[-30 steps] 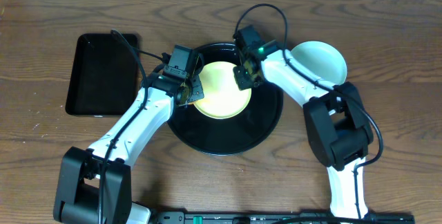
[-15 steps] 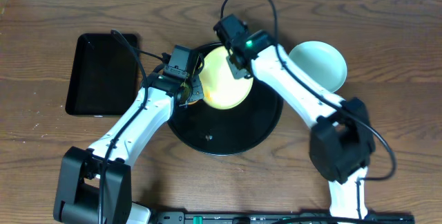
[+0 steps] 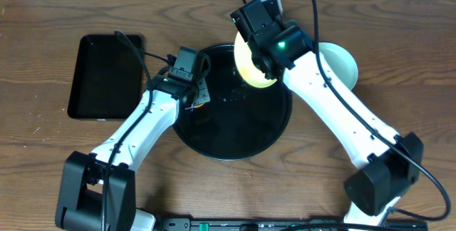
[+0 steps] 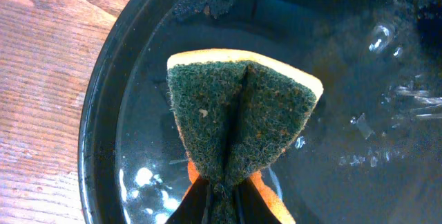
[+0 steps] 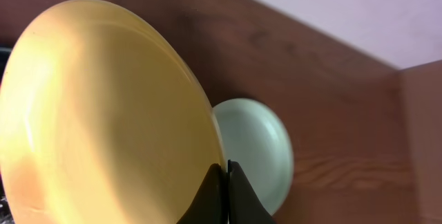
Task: Clean dirty plates on tray and stack at the side
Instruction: 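Lift the yellow plate out of the tray with the right gripper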
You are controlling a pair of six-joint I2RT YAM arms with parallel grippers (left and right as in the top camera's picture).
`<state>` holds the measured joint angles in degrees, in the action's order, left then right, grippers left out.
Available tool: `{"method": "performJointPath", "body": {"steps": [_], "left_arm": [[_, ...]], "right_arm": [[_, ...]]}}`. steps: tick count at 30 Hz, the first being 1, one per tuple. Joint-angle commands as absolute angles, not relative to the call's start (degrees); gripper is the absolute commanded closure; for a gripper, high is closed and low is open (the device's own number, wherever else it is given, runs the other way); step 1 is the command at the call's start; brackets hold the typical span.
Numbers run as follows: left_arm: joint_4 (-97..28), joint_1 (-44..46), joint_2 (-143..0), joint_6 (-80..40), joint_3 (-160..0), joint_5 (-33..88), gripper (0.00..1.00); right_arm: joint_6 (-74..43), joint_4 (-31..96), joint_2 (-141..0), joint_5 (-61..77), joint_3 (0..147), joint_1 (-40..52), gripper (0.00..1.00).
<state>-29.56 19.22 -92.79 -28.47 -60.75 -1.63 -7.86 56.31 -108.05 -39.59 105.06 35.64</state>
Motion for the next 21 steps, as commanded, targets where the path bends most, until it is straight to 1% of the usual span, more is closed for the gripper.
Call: {"method": "performJointPath", "body": {"steps": [1, 8, 12, 16, 21], "left_arm": [[-29.54, 19.20, -93.38, -28.12, -60.16, -1.50, 0.91], [-29.54, 19.20, -93.38, -28.12, -60.16, -1.50, 0.91], [-29.54, 19.20, -93.38, -28.12, -60.16, -1.50, 0.91], [-29.52, 19.20, -93.38, -28.12, -60.16, -1.50, 0.91], [-29.54, 19.20, -93.38, -28.12, -60.16, -1.50, 0.91]], "right_arm": [[-3.05, 56.14, -105.10, -46.33, 106.06, 37.26, 0.99], [3.03, 56.51, -105.01, -48.03, 106.06, 39.94, 0.99], [4.19, 56.16, -105.01, -55.05, 106.06, 41.65, 0.99], [8.91, 54.92, -105.01, -59.83, 106.06, 43.03, 0.99], [14.96, 51.72, -105.01, -61.39, 106.06, 43.29, 0.99]]}}
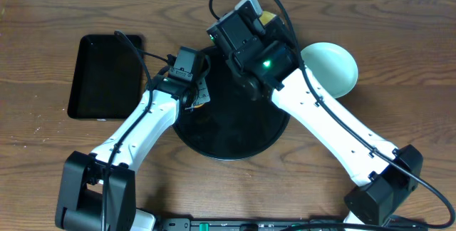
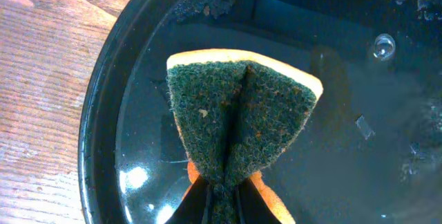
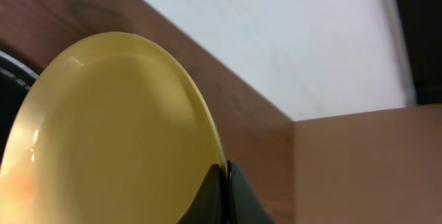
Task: Clean dirty plates on tray and stack at the side
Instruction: 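Lift the yellow plate out of the tray with the right gripper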
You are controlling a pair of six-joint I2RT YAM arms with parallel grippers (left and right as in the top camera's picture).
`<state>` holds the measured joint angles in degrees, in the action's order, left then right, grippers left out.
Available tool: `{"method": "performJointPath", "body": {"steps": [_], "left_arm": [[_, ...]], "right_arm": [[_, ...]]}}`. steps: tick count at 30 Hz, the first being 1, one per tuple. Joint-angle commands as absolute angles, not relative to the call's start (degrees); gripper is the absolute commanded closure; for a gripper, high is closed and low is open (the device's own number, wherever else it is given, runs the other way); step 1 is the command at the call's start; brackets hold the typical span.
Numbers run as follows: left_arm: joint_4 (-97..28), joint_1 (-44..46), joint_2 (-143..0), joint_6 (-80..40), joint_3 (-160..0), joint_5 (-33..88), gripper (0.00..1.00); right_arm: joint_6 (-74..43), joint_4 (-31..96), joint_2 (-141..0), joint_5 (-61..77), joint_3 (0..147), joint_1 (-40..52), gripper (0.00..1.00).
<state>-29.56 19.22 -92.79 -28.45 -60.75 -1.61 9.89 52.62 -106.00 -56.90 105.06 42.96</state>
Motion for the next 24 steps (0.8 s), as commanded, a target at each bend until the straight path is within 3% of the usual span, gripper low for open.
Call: {"method": "performJointPath", "body": {"steps": [1, 24], "left_arm": [[-29.54, 19.20, -93.38, -28.12, -60.16, -1.50, 0.91], [-29.54, 19.20, -93.38, -28.12, -60.16, -1.50, 0.91]], "right_arm": [[15.81, 51.09, -105.01, -61.49, 106.06, 43.31, 0.99], [17.87, 49.04, -105.01, -61.49, 106.06, 44.88, 0.99]]}}
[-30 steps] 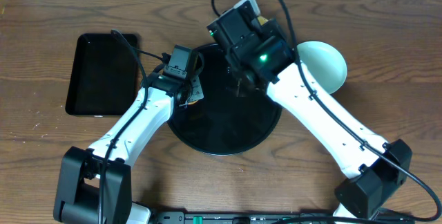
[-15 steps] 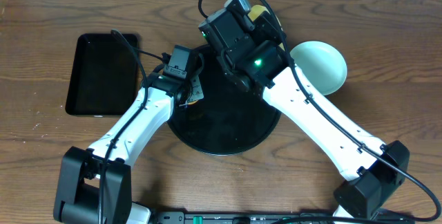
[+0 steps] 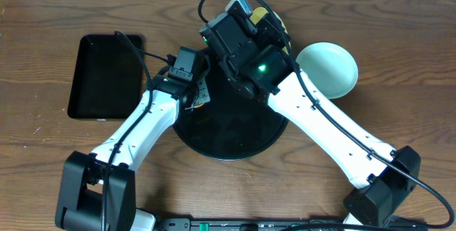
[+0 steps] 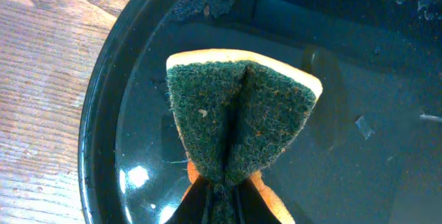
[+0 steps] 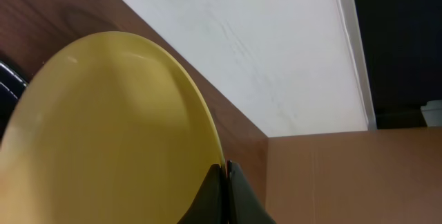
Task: Clean dirty plates on tray and stack at the side
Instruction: 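Lift the yellow plate out of the tray with the right gripper, then lower the yellow plate onto the blue plate stack and release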
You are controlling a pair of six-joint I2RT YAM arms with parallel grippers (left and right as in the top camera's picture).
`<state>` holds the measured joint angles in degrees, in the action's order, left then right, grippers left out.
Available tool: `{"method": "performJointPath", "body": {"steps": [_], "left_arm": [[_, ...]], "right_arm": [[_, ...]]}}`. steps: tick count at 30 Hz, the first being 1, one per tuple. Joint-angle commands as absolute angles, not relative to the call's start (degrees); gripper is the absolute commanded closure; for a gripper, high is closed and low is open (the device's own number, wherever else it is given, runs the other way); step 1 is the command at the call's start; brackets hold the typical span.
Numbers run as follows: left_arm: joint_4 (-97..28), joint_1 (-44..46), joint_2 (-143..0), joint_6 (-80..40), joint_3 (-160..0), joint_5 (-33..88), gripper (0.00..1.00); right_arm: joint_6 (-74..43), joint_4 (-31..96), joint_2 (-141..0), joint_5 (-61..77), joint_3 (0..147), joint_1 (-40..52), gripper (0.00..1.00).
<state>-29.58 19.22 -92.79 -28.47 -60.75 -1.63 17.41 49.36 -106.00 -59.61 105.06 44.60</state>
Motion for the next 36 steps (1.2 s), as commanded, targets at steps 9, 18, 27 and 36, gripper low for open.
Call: {"method": "performJointPath", "body": {"steps": [9, 18, 27, 36], "left_arm": [[-29.52, 19.20, -93.38, -28.12, -60.16, -1.50, 0.91], [-29.54, 19.20, -93.38, -28.10, -60.16, -1.50, 0.91], [-29.54, 19.20, -93.38, -28.10, -60.16, -1.50, 0.91], [-29.54, 19.20, -93.38, -28.10, -60.16, -1.50, 0.91]], "right_arm": [[17.56, 49.04, -105.01, -61.43, 106.06, 44.88, 0.99], [12.03, 50.52, -105.01, -53.06, 106.06, 42.48, 0.99], [3.09, 55.96, -104.99, -22.48, 106.06, 29.67, 0.99], [2.87, 61.45, -105.01, 11.79, 106.00, 7.35, 0.99]]}}
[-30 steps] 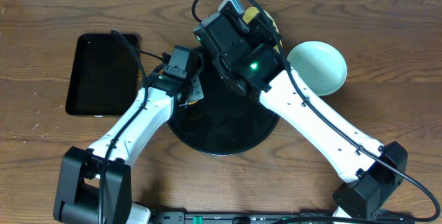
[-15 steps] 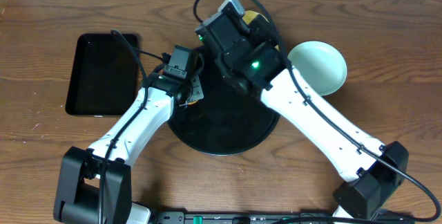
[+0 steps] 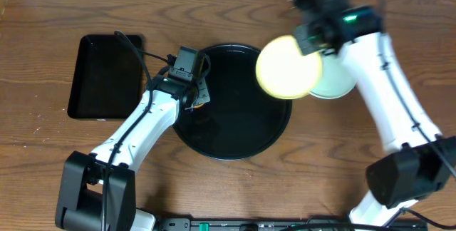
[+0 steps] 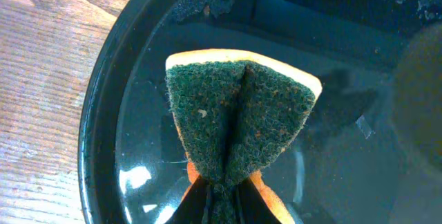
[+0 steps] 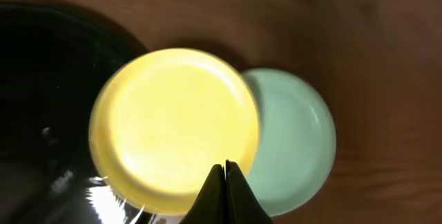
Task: Clean dirty plates on tray and stack at the side
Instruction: 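Lower the yellow plate onto the blue plate stack and release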
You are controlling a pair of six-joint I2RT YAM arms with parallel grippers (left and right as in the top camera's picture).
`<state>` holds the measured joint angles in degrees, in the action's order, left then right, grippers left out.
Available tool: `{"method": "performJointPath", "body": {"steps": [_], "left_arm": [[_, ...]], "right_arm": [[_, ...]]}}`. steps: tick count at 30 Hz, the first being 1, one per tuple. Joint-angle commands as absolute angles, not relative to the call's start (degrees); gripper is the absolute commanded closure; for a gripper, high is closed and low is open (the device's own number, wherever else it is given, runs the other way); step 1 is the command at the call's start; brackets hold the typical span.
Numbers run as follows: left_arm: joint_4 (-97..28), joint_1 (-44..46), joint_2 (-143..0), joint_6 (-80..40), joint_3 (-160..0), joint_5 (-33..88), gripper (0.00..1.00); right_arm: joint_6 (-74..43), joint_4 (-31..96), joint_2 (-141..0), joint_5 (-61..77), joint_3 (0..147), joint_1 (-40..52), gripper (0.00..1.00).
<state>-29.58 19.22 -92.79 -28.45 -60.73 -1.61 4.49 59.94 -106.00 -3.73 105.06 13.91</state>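
The yellow plate (image 3: 287, 68) hangs flat and face up over the right rim of the round black tray (image 3: 214, 142), overlapping the green plate (image 3: 340, 85) on the table. My right gripper (image 3: 312, 45) is shut on its rim. In the right wrist view the yellow plate (image 5: 176, 124) partly covers the green plate (image 5: 297, 141), with my right gripper (image 5: 225, 166) pinching its near edge. My left gripper (image 4: 221, 193) is shut on a folded green-and-orange sponge (image 4: 238, 113), held just above the wet tray (image 4: 97, 134) at its left side.
A rectangular black tray (image 3: 105, 75) lies at the left of the wooden table (image 3: 43, 160). Cables loop above the left arm (image 3: 135, 127). The right arm (image 3: 388, 95) reaches along the right side.
My right arm has swung from the back of the round tray to the right. The yellow plate, then on edge, now lies flat above the tray's right rim and the green plate. The left gripper has not moved.
First the yellow plate was held tilted over the tray's back right. At the two later moments it stood on edge behind the tray with the wrist turned up. Now it is level beside and over the green plate. The sponge stayed in my left gripper throughout.
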Motion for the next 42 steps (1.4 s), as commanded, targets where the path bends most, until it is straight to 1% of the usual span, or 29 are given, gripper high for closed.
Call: {"method": "performJointPath", "body": {"steps": [1, 6, 10, 11, 13, 14, 15, 19, 22, 26, 28, 34, 42], "left_arm": [[-29.54, 19.20, -93.38, -28.10, -60.16, -1.50, 0.91], [-29.08, 19.20, -93.38, -28.12, -60.16, -1.50, 0.91], [-28.88, 19.20, -93.38, -28.12, -60.16, -1.50, 0.91], [-28.91, 19.20, -93.38, -28.12, -60.16, -1.50, 0.91], [-28.88, 19.20, -93.38, -28.12, -60.16, -1.50, 0.91], [-28.86, 19.20, -93.38, -28.12, -60.16, -1.50, 0.92], [-28.86, 19.20, -93.38, -28.12, -60.16, -1.50, 0.91], [-28.60, 19.20, -93.58, -28.12, -60.16, -1.50, 0.91], [-28.45, 19.20, -93.71, -28.12, -60.16, -1.48, 0.91], [-28.75, 19.20, -93.89, -28.12, -60.16, -1.48, 0.91], [-28.82, 19.20, -94.00, -28.12, -60.16, -1.48, 0.91], [-28.86, 19.20, -94.00, -28.10, -60.16, -1.50, 0.91], [-28.84, 19.20, -94.02, -28.12, -60.16, -1.50, 0.91]], "right_arm": [[3.42, 62.50, -105.01, 13.10, 105.93, 4.80, 0.99], [7.77, 64.71, -105.01, 20.16, 104.18, -4.93, 0.99], [7.77, 63.22, -105.01, 22.57, 101.21, -8.75, 0.99], [7.75, 62.72, -105.01, 22.57, 100.42, -9.08, 0.97], [7.70, 61.14, -105.01, 22.55, 98.32, -9.19, 0.84], [6.90, 60.10, -105.01, 22.59, 97.10, -9.02, 0.82], [5.74, 58.98, -105.08, 22.61, 95.90, -8.69, 0.83], [4.34, 54.43, -105.12, 25.78, 90.94, -5.78, 0.94], [3.81, 49.52, -105.12, 23.57, 86.54, -2.04, 0.99], [0.27, 42.30, -105.12, 17.61, 80.99, 2.48, 0.99], [-2.24, 39.35, -105.12, 12.53, 78.35, 4.43, 0.99], [-8.88, 36.25, -105.12, -0.16, 73.17, 5.98, 0.99], [-9.19, 33.61, -105.12, -0.51, 71.40, 2.35, 0.99]]}}
